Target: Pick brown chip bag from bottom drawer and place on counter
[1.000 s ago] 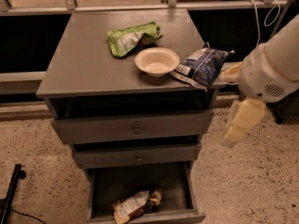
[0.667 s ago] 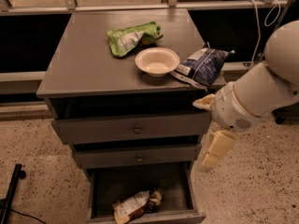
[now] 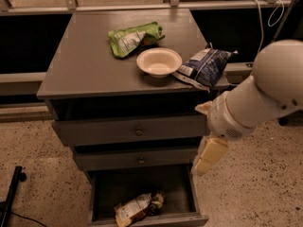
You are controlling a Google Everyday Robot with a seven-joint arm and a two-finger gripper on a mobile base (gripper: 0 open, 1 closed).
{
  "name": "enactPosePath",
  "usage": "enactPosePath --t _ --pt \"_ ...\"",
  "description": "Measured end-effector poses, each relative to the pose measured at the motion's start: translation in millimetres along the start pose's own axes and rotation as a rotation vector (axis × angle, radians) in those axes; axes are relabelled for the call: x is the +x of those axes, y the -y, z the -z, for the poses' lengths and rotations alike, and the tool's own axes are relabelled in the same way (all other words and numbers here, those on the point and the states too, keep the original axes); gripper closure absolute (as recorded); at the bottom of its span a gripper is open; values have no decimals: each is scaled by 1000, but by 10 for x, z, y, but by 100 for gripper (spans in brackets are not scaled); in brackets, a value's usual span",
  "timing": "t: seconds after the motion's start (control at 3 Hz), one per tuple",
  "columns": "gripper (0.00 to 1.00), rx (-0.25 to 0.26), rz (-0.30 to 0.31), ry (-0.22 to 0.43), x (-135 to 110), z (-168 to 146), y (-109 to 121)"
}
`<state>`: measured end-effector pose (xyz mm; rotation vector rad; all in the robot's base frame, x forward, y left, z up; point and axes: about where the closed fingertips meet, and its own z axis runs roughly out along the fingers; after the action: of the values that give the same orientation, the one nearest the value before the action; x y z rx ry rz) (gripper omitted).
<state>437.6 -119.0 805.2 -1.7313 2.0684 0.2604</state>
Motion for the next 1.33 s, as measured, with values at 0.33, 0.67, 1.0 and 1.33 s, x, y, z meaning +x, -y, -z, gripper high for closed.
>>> enactPosePath --t 0.33,0.67,1.0,1.33 --pt "0 12 -10 62 94 -462 -379" --pt "0 113 45 101 146 -704 -264" --pt "0 192 48 118 82 -650 -72" --pt "0 196 65 117 45 -911 -13"
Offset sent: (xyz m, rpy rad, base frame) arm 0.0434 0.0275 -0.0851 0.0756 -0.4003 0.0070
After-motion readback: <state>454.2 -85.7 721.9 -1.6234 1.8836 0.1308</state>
